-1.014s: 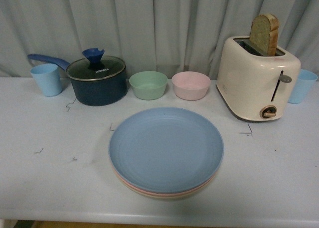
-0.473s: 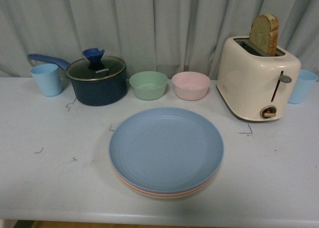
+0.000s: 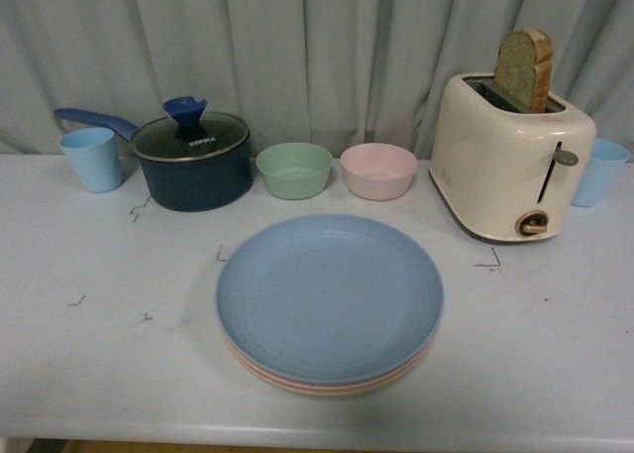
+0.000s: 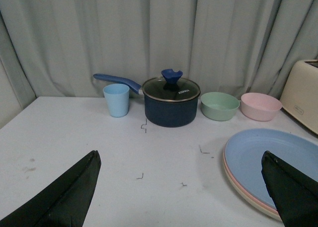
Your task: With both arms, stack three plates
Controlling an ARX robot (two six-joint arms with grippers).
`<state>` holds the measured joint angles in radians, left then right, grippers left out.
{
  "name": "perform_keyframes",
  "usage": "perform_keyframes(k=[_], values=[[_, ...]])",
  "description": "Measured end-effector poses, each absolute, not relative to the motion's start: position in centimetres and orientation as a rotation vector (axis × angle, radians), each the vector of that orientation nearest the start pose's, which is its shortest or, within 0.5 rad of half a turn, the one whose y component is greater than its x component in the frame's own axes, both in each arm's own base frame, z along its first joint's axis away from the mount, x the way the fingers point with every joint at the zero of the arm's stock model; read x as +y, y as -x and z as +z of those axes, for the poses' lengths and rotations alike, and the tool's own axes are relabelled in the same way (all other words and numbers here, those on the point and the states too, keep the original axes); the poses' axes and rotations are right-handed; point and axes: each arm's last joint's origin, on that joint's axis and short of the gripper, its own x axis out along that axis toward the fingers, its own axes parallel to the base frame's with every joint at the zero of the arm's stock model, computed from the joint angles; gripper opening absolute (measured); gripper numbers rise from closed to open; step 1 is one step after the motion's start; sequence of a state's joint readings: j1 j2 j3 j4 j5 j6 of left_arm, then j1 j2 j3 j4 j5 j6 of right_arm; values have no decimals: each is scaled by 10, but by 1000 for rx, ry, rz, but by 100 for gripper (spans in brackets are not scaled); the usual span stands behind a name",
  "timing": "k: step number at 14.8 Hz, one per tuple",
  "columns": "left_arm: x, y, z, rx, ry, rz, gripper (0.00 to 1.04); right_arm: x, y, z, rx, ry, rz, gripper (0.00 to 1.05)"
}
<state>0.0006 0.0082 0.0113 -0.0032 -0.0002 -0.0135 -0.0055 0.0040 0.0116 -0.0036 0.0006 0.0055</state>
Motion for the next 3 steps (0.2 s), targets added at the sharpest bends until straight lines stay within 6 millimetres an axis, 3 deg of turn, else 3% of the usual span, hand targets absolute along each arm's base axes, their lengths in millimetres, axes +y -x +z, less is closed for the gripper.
perform_keyframes(k=[1,3], values=[[0,-98,166,0,14,1,98,-1,-97,167,-4,-6,-6,29],[0,-98,166,0,14,1,98,-1,-97,167,-4,-6,-6,100]])
